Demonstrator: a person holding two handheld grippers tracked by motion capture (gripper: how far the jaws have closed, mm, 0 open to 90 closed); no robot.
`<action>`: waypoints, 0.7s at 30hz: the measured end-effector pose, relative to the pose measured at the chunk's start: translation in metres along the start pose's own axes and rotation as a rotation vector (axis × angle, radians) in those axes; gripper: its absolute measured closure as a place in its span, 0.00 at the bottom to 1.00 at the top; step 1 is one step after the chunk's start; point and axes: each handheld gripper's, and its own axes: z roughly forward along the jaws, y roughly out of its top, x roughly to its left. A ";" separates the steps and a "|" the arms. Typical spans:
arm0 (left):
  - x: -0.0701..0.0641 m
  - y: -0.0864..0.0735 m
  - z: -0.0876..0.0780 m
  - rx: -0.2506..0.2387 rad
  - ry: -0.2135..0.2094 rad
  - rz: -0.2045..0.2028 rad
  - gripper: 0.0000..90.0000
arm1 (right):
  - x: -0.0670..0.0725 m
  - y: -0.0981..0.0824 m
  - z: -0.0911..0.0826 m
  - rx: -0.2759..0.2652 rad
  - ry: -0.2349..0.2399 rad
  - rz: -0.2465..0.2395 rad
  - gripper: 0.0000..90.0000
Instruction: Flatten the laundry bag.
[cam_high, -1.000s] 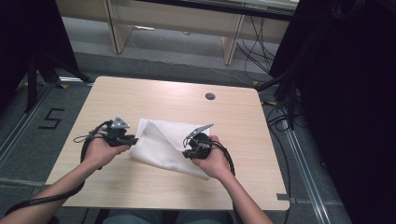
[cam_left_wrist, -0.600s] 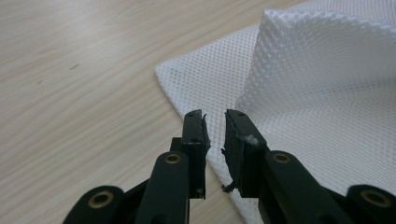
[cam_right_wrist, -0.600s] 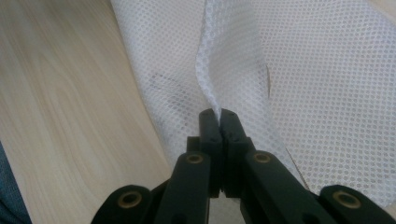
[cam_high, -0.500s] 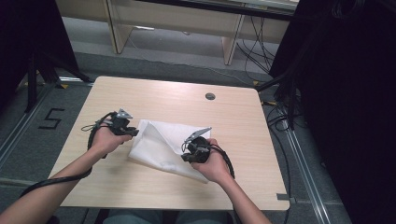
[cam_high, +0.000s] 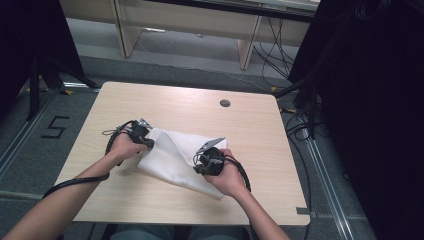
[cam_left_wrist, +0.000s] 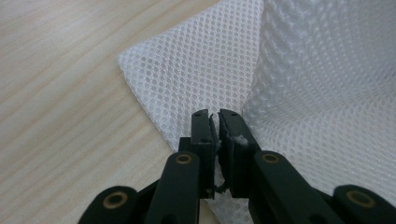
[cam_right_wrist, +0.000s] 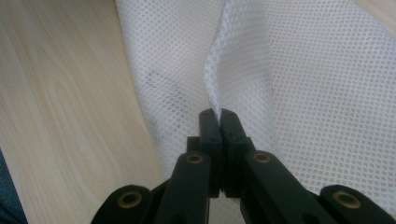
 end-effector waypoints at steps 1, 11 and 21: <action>0.000 0.001 0.000 0.005 -0.007 -0.007 0.93 | 0.000 0.000 0.000 0.000 0.000 0.000 1.00; -0.002 0.003 0.001 0.015 -0.005 0.027 0.95 | 0.004 0.002 -0.009 -0.054 -0.009 -0.046 1.00; 0.003 0.002 0.001 0.012 -0.029 0.010 0.95 | 0.024 0.002 -0.026 -0.111 0.028 -0.128 1.00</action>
